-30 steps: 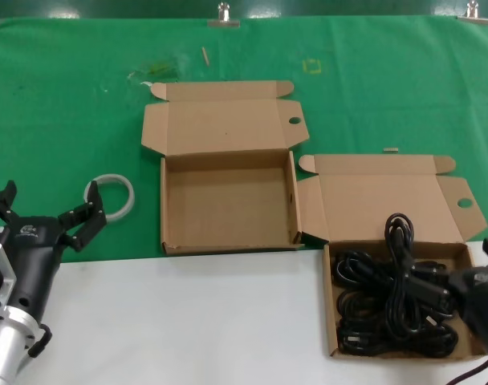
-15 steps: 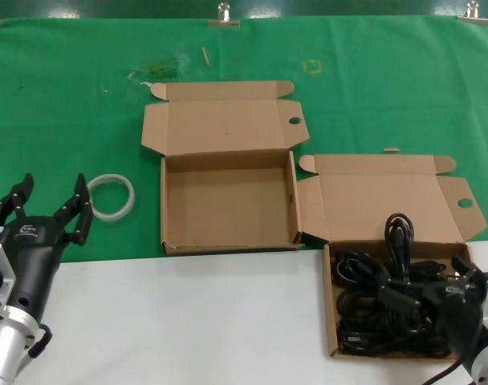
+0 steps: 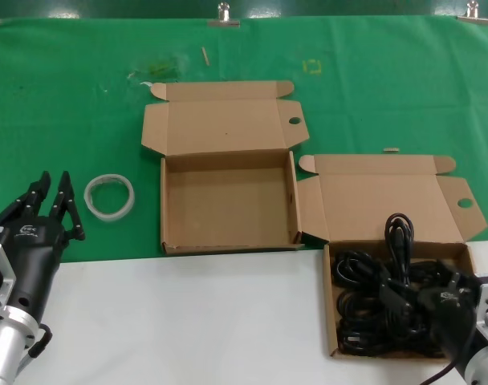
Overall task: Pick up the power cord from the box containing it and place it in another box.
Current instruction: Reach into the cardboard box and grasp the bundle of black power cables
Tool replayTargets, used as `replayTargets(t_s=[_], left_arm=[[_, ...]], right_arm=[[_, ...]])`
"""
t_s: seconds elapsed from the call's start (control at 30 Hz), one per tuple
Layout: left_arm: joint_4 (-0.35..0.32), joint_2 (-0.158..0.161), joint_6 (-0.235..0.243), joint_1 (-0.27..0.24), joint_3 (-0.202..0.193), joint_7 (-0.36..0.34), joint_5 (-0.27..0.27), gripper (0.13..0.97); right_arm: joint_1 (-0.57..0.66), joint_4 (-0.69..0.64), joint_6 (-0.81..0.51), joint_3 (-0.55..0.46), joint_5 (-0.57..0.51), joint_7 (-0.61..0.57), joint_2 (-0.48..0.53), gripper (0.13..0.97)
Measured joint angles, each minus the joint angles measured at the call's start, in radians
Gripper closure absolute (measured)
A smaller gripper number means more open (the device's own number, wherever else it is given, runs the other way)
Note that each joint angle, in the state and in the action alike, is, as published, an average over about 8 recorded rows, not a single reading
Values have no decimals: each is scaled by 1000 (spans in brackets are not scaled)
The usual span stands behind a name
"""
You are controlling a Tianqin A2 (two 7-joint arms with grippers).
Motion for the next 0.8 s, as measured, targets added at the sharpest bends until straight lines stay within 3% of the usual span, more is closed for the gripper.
replayTargets(t_s=[0.2, 0.4, 0.53, 0.8], left_arm=[[0, 0, 0, 0, 0, 0, 0, 891], [0, 0, 0, 0, 0, -1, 0, 906], [0, 0, 0, 0, 0, -1, 0, 937], [0, 0, 0, 0, 0, 0, 0, 955]], right_arm=[[7, -5, 3, -9, 9, -5, -7, 468], [17, -20, 0, -17, 19, -7, -12, 630], [23, -38, -10, -17, 20, -3, -16, 630], [29, -66, -31, -7, 13, 13, -21, 803]])
